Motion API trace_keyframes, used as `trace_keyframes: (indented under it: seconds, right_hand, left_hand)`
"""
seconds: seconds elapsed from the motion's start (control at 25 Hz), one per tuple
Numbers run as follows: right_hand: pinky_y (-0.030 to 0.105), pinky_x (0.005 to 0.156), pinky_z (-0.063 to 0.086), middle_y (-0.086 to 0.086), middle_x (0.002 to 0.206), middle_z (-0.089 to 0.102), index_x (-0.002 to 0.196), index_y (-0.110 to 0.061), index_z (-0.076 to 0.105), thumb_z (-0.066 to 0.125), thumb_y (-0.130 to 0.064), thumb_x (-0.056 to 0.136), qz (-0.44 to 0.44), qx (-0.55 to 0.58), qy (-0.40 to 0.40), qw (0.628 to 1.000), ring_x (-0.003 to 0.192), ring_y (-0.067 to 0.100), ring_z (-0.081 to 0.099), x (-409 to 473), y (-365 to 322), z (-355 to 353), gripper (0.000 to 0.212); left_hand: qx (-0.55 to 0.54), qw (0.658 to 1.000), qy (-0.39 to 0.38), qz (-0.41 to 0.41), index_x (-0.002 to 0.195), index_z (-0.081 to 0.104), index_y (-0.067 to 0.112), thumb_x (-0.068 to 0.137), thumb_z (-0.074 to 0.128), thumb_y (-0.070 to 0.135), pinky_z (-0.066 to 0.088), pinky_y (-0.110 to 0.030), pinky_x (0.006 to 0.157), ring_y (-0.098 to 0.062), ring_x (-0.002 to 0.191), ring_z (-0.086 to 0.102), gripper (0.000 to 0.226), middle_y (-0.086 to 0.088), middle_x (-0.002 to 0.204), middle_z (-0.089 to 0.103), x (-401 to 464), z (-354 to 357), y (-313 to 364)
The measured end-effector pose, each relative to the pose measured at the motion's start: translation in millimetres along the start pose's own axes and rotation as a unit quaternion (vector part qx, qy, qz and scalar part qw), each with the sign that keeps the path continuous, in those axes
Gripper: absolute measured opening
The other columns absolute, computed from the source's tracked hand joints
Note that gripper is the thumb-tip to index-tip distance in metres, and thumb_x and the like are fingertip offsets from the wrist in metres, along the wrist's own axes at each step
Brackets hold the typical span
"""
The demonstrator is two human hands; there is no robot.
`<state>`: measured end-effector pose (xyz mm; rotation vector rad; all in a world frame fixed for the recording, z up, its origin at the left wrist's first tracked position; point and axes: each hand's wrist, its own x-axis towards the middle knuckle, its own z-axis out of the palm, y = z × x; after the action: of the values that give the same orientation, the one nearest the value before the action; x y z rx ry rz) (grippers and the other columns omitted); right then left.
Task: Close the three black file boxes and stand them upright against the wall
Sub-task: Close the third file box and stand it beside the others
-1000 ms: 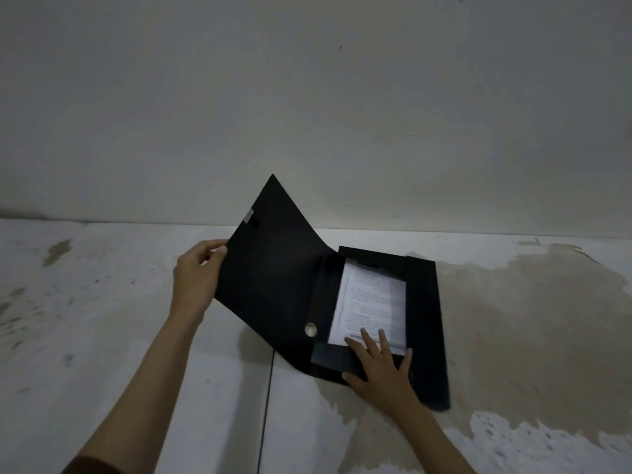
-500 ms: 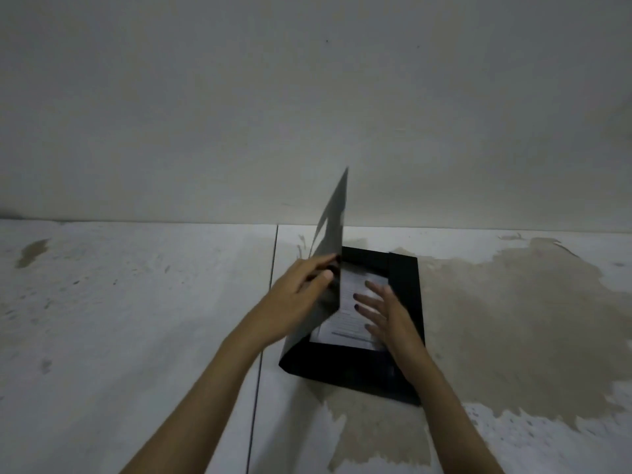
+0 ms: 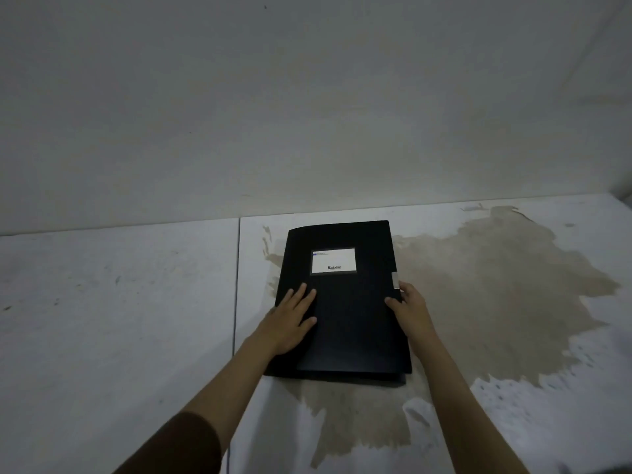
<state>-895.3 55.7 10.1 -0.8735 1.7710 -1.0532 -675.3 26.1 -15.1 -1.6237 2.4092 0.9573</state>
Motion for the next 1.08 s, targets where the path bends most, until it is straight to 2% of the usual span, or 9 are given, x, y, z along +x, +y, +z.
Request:
trace_keyframes:
  seconds: [0.12, 0.24, 0.36, 0.44, 0.68, 0.8, 0.88, 0.96, 1.08]
  right_hand:
    - [0.039, 0.090, 0.043, 0.020, 0.119, 0.049, 0.126, -0.001, 0.043, 0.048, -0.004, 0.089, 0.001, -0.159, 0.043, 0.986, 0.108, 0.035, 0.050, 16.2, 25.6, 10.8, 0.038]
    - [0.038, 0.096, 0.031, 0.024, 0.131, 0.034, 0.134, 0.000, 0.035, 0.044, -0.004, 0.091, -0.014, -0.288, 0.084, 0.954, 0.118, 0.040, 0.034, 17.9, 39.8, 23.4, 0.044]
    - [0.046, 0.097, 0.034, 0.026, 0.143, 0.028, 0.138, -0.002, 0.029, 0.041, -0.005, 0.091, -0.078, -0.373, 0.117, 0.917, 0.121, 0.042, 0.034, 12.7, 54.3, 34.9, 0.049]
    - [0.052, 0.100, 0.034, 0.020, 0.154, 0.016, 0.144, -0.006, 0.017, 0.037, -0.011, 0.092, -0.096, -0.429, 0.103, 0.892, 0.134, 0.038, 0.027, 11.0, 62.9, 38.5, 0.056]
    - [0.047, 0.102, 0.035, 0.010, 0.159, 0.001, 0.146, -0.009, 0.000, 0.030, -0.022, 0.094, -0.081, -0.497, 0.054, 0.862, 0.138, 0.026, 0.029, 17.7, 61.7, 35.4, 0.062]
    - [0.046, 0.099, 0.040, 0.008, 0.159, -0.003, 0.146, -0.011, -0.002, 0.031, -0.022, 0.094, -0.064, -0.472, 0.027, 0.879, 0.131, 0.029, 0.037, 17.1, 55.9, 35.1, 0.063]
    - [0.044, 0.097, 0.044, 0.010, 0.158, 0.002, 0.147, -0.014, 0.002, 0.034, -0.017, 0.094, -0.062, -0.374, 0.014, 0.925, 0.123, 0.032, 0.045, 18.1, 56.3, 31.9, 0.062]
    - [0.041, 0.098, 0.043, 0.016, 0.151, 0.021, 0.145, -0.018, 0.012, 0.037, -0.013, 0.093, -0.052, -0.224, 0.024, 0.973, 0.119, 0.033, 0.047, 13.1, 55.2, 28.3, 0.058]
    - [0.037, 0.096, 0.041, 0.014, 0.135, 0.044, 0.143, -0.013, 0.016, 0.044, -0.007, 0.091, 0.020, -0.045, 0.045, 0.998, 0.120, 0.031, 0.048, -5.5, 50.9, 26.6, 0.059]
  left_hand:
    - [0.072, 0.997, -0.025, -0.004, 0.147, -0.010, 0.025, 0.097, 0.027, 0.040, 0.005, -0.047, 0.119, -0.023, 0.147, -0.015, 0.064, 0.002, 0.159, -0.017, 9.9, 8.2, -14.3]
    - [0.095, 0.995, -0.017, 0.008, 0.146, -0.013, 0.023, 0.095, 0.018, 0.049, 0.001, -0.045, 0.119, -0.023, 0.145, -0.019, 0.066, 0.002, 0.156, -0.023, 11.6, 15.7, -20.1]
    - [0.088, 0.996, 0.012, 0.027, 0.142, -0.021, 0.024, 0.057, -0.019, 0.081, 0.000, -0.045, 0.118, -0.015, 0.138, -0.027, 0.102, 0.009, 0.144, -0.032, 12.7, 22.3, -25.1]
    - [0.077, 0.996, 0.026, 0.030, 0.135, -0.026, 0.025, 0.042, -0.033, 0.079, -0.001, -0.045, 0.118, -0.011, 0.133, -0.029, 0.107, 0.011, 0.142, -0.033, 13.3, 26.2, -26.8]
    - [0.045, 0.998, 0.041, 0.026, 0.133, -0.026, 0.030, 0.051, -0.023, 0.081, 0.001, -0.047, 0.118, -0.011, 0.133, -0.030, 0.096, 0.012, 0.146, -0.030, 13.7, 30.1, -25.6]
    - [-0.006, 0.998, 0.068, 0.010, 0.136, -0.024, 0.032, 0.058, -0.014, 0.084, 0.003, -0.047, 0.120, -0.014, 0.136, -0.030, 0.094, 0.010, 0.147, -0.031, 7.3, 29.7, -21.2]
    - [-0.133, 0.985, 0.093, -0.055, 0.145, -0.018, 0.028, 0.078, 0.031, 0.072, 0.006, -0.048, 0.119, -0.022, 0.143, -0.020, 0.094, 0.003, 0.154, -0.024, 2.3, 30.3, -18.2]
    - [-0.273, 0.950, 0.113, -0.099, 0.147, -0.001, 0.024, 0.079, 0.060, 0.049, 0.022, -0.049, 0.117, -0.028, 0.145, 0.011, 0.095, -0.006, 0.157, 0.009, -1.5, 28.5, -18.5]
    - [-0.350, 0.926, 0.112, -0.085, 0.143, 0.017, 0.018, 0.083, 0.064, 0.031, 0.037, -0.038, 0.109, -0.024, 0.131, 0.041, 0.077, -0.009, 0.146, 0.038, -13.9, 18.1, -20.3]
